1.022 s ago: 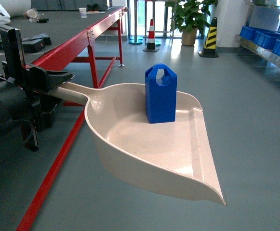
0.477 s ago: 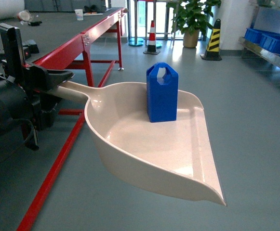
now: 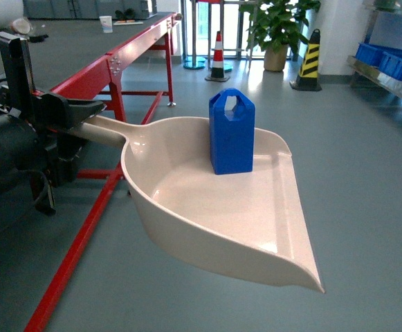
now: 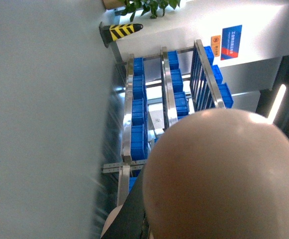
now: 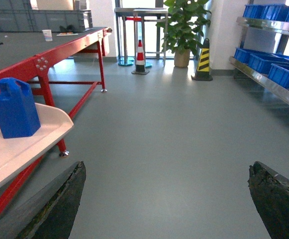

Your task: Place part in tray to right shelf

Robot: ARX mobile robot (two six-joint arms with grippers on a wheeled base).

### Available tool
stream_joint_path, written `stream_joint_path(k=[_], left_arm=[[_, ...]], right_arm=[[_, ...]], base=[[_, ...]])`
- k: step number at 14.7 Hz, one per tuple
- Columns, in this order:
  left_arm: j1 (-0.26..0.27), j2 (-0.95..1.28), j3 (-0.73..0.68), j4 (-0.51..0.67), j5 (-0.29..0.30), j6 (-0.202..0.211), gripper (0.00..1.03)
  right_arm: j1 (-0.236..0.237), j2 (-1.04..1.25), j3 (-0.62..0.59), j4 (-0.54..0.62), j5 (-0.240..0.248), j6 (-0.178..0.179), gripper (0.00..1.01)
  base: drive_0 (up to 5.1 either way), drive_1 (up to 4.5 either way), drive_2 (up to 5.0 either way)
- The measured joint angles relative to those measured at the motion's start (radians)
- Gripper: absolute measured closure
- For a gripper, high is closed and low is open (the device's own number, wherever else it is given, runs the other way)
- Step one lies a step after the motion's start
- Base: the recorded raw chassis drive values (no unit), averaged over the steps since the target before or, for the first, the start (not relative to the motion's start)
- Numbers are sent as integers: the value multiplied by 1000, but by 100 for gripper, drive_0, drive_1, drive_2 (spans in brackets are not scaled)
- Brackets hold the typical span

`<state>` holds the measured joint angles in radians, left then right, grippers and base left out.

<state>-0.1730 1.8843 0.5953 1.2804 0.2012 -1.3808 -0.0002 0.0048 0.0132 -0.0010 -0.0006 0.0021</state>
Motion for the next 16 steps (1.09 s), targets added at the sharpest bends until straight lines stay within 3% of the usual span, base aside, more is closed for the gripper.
stream_joint_path(k=[16], left_arm=[[0, 0, 0, -1, -2, 1, 87]], right_arm=[[0, 0, 0, -6, 0, 0, 3]], base=[[8, 424, -407]])
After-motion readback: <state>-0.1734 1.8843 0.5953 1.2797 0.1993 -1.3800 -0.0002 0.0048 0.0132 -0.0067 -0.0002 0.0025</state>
